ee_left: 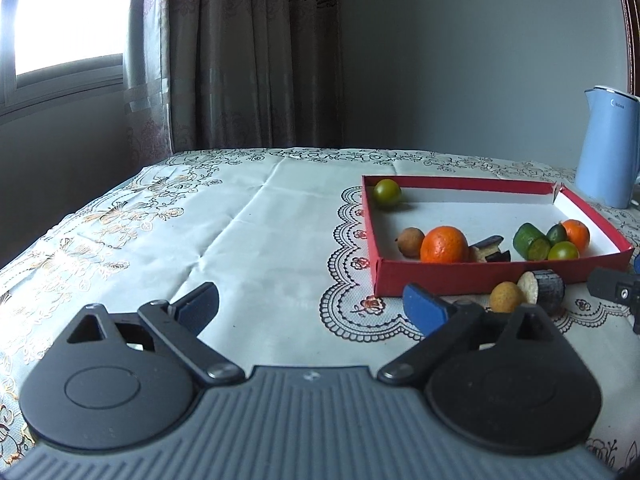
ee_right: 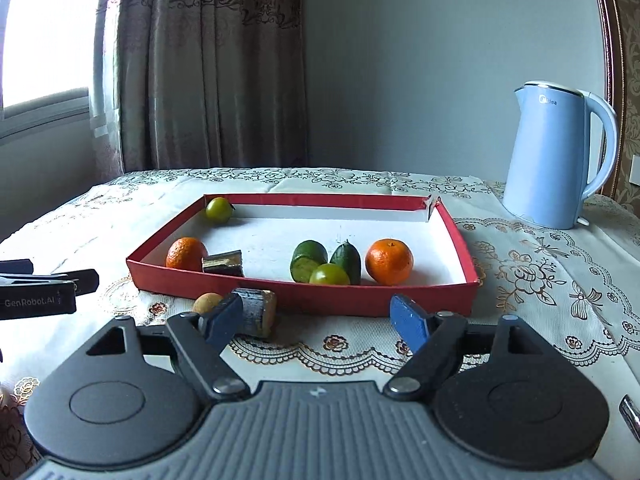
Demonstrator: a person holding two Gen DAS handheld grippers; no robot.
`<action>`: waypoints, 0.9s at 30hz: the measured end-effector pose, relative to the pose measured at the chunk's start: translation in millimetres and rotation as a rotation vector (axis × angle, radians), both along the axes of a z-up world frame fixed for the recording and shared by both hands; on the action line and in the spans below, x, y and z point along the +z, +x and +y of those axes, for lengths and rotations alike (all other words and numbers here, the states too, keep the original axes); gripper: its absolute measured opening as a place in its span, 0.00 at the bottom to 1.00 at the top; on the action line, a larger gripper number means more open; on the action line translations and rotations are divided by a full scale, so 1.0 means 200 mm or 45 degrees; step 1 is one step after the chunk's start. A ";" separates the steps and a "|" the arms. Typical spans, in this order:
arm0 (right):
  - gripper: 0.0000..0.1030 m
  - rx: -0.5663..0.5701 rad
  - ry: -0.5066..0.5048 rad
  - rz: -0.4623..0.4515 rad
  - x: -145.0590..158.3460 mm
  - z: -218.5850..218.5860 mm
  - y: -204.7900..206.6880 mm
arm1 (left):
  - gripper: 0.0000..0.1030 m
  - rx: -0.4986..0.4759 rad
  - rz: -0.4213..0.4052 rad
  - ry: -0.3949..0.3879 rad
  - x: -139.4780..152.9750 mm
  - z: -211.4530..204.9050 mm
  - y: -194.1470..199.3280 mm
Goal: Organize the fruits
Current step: 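Withdraw the open left gripper from the tray, then move the right gripper toward the dark eggplant slice beside the tray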
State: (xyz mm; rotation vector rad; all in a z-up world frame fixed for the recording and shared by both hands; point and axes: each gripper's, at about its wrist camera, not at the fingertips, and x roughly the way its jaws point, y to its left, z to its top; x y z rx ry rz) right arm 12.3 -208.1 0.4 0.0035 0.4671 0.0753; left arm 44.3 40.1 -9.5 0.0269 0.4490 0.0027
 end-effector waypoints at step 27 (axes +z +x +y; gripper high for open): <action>0.38 -0.096 0.015 0.203 -0.12 0.17 0.25 | 0.97 -0.046 0.036 -0.052 -0.01 0.02 0.01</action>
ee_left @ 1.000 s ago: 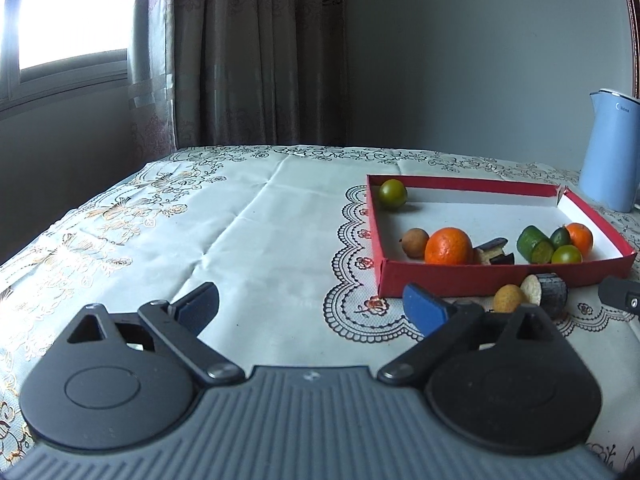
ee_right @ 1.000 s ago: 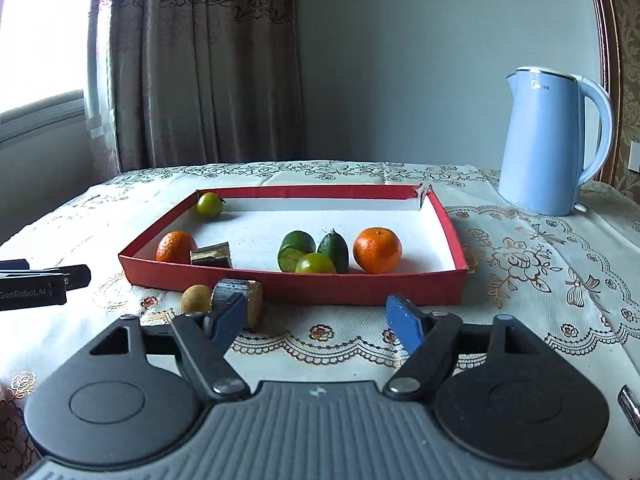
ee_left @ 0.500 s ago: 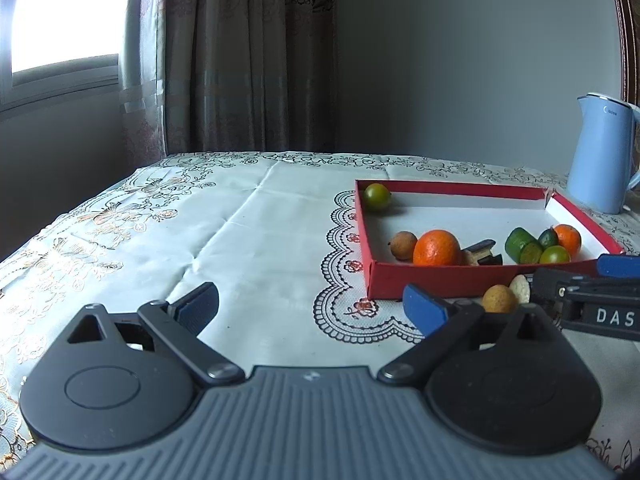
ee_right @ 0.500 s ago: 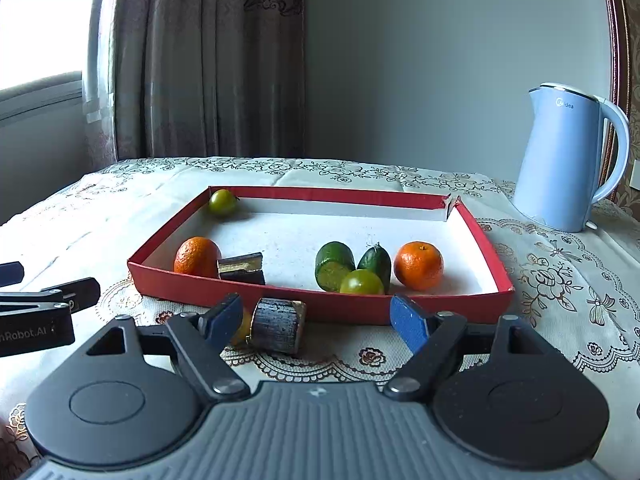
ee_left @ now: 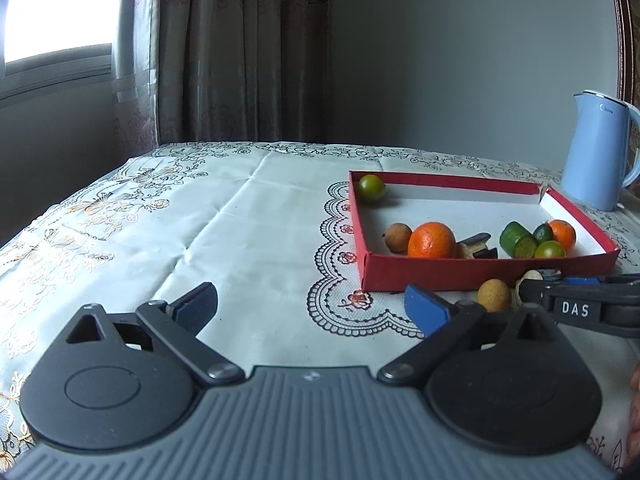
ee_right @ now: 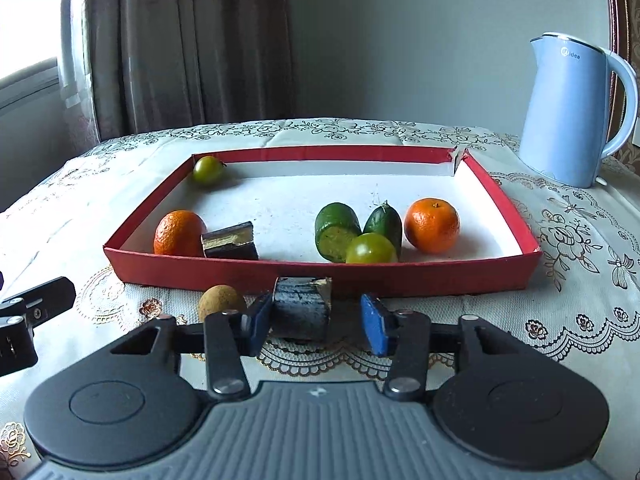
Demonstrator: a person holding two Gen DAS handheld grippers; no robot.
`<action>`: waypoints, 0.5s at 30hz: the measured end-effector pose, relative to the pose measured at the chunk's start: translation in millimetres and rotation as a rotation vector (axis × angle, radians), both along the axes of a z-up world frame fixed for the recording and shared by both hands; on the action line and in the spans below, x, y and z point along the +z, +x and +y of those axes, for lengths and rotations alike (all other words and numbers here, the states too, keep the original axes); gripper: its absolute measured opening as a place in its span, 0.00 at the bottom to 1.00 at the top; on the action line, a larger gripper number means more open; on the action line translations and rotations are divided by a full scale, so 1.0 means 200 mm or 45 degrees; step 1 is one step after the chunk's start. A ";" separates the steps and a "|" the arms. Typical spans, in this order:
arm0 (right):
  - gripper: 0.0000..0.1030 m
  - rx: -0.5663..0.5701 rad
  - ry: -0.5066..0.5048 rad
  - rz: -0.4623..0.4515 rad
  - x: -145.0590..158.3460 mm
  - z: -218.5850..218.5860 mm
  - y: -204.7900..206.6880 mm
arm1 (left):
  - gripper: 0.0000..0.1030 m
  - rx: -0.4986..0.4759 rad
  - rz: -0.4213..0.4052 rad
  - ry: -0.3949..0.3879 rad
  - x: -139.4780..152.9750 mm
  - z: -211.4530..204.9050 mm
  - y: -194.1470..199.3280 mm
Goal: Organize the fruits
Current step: 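Move the right gripper toward the dark eggplant slice beside the tray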
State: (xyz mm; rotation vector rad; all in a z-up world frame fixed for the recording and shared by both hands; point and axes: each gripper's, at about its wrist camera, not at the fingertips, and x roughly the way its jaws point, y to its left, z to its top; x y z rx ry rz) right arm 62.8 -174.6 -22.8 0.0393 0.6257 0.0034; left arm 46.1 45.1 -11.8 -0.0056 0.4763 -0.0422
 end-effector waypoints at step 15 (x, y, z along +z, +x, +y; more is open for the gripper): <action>0.28 0.042 0.022 -0.061 0.06 -0.01 -0.05 | 0.97 0.001 0.245 -0.022 -0.07 0.01 0.11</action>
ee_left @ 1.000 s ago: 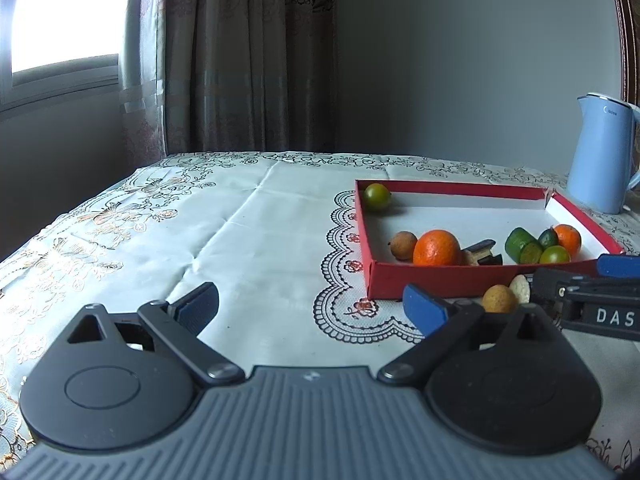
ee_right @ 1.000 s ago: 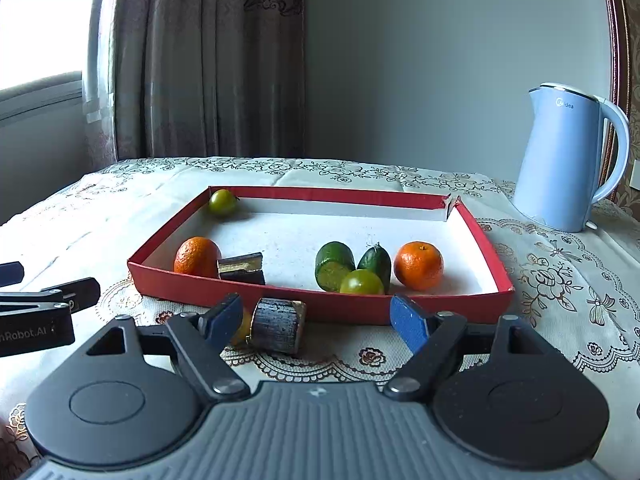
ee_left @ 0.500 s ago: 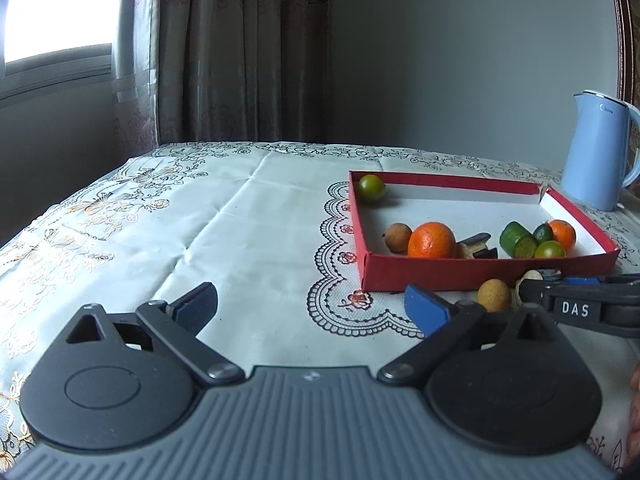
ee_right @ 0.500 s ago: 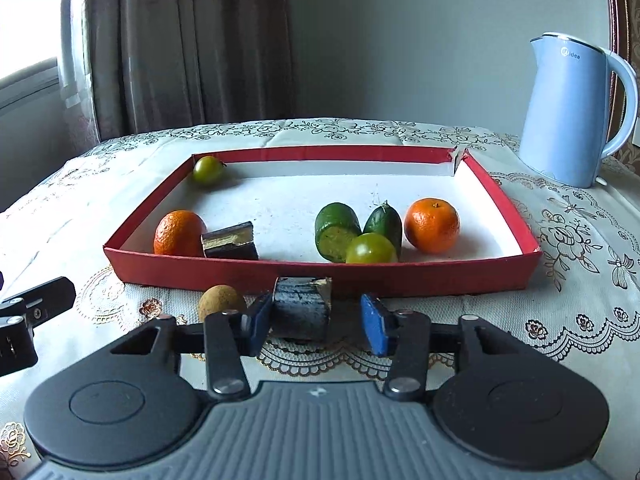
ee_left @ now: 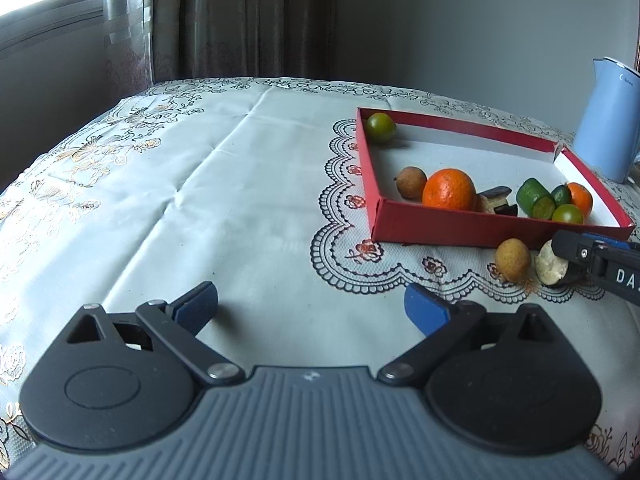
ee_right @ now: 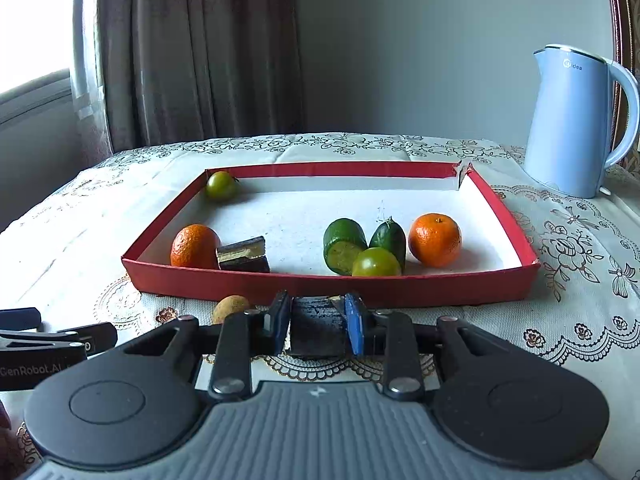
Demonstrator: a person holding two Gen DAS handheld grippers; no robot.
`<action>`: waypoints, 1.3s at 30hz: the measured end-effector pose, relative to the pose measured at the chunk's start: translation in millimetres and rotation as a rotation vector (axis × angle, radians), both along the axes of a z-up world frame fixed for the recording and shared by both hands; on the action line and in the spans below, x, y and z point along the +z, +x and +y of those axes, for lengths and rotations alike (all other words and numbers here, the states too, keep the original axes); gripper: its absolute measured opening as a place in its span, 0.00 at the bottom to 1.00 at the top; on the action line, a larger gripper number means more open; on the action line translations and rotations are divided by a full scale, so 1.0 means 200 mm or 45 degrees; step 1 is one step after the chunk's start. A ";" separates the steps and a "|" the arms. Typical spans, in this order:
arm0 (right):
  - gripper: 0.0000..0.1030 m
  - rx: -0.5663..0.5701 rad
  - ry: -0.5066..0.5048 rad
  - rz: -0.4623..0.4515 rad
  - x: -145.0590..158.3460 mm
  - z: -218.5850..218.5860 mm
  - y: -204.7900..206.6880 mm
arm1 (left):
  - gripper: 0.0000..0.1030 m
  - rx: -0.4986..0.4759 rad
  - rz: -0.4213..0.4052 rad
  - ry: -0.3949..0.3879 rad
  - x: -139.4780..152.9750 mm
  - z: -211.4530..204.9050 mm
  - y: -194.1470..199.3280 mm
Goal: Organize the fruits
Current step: 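Close the right gripper on the eggplant slice, then lift the eggplant slice with the right gripper and release it in the tray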
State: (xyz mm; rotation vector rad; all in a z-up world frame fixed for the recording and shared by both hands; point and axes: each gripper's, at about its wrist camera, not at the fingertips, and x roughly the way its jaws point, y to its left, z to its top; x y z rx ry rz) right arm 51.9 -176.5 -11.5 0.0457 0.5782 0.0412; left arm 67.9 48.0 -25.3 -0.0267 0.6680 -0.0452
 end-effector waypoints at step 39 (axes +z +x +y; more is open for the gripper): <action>0.34 0.024 -0.058 0.046 -0.04 0.01 -0.03 | 0.98 -0.005 -0.005 -0.015 0.01 0.00 0.00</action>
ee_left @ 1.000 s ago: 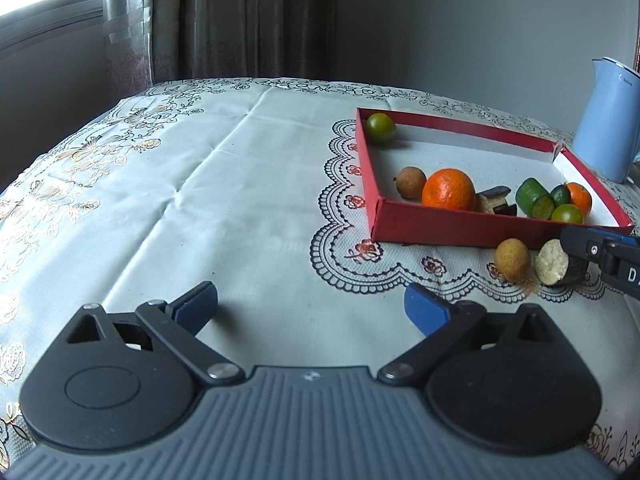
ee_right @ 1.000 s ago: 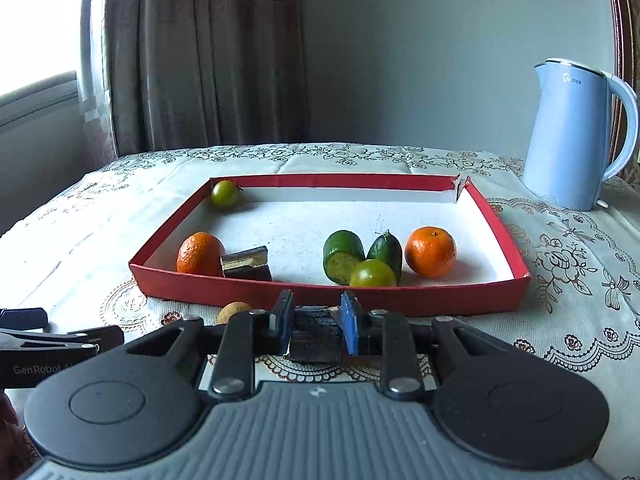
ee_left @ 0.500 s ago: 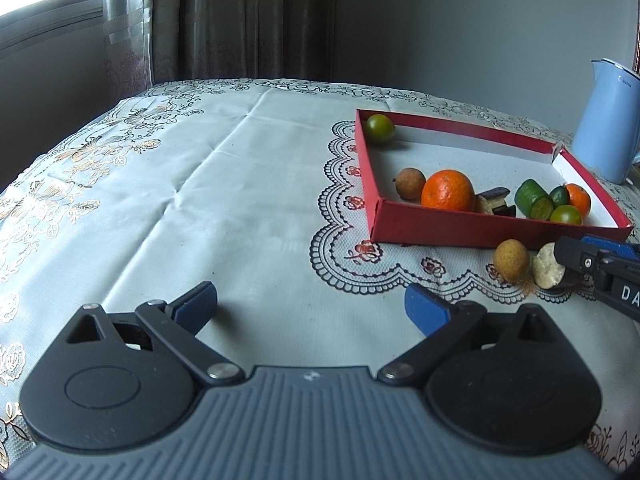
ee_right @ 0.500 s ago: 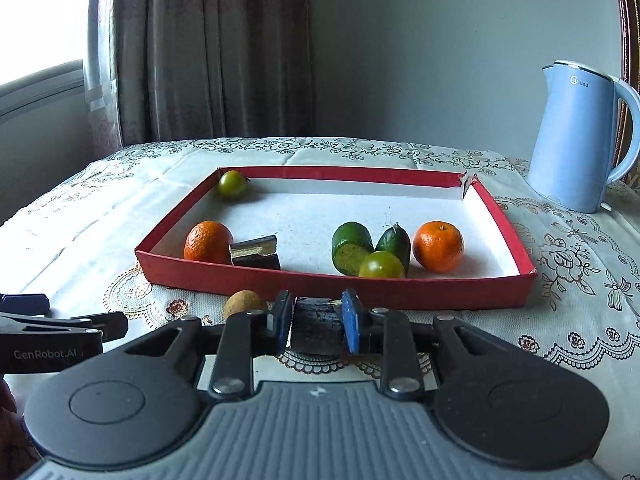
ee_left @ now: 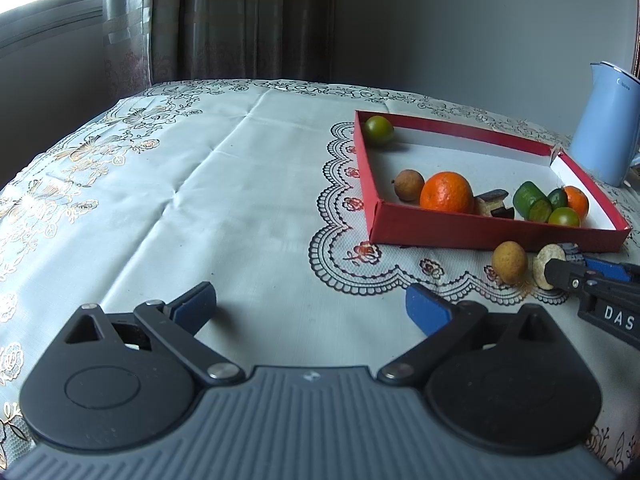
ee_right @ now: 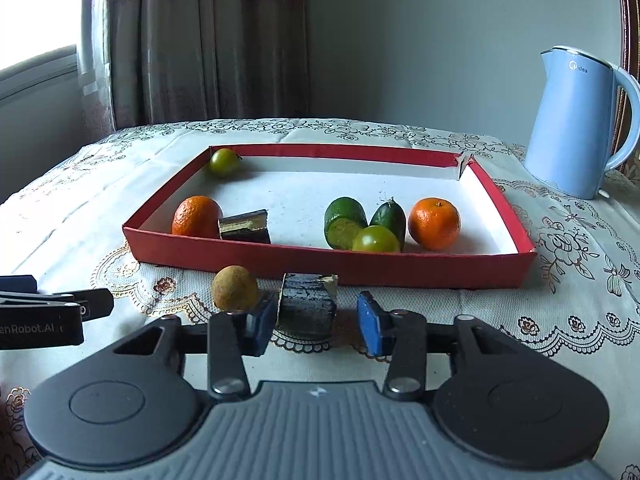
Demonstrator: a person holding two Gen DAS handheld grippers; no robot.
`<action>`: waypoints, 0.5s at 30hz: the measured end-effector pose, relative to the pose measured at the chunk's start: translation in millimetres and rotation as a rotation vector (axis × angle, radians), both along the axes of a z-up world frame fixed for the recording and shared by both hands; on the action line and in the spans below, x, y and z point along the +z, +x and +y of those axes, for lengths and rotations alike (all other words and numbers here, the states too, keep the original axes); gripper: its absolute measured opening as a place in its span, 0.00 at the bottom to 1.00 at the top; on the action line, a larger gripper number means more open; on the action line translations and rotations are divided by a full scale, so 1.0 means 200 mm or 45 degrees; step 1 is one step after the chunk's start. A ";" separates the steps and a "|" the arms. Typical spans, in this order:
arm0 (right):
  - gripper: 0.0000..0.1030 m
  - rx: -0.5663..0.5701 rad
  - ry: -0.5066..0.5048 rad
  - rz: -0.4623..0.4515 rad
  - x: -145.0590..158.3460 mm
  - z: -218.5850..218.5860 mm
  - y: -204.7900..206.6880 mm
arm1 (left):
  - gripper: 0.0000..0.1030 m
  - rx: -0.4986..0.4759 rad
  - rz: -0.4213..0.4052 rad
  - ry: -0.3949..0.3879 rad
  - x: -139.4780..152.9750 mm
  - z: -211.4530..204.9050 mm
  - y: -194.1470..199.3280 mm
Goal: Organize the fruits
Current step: 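Lift the eggplant slice with the right gripper and release it in the tray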
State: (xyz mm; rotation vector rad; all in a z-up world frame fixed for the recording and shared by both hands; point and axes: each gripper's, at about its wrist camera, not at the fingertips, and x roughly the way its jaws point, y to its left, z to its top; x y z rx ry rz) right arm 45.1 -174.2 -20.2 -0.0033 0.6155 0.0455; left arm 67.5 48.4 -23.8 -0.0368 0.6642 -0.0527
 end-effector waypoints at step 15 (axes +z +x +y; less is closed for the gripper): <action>0.27 0.060 -0.033 -0.206 0.26 0.01 0.05 | 1.00 0.003 -0.020 0.006 0.00 0.00 -0.01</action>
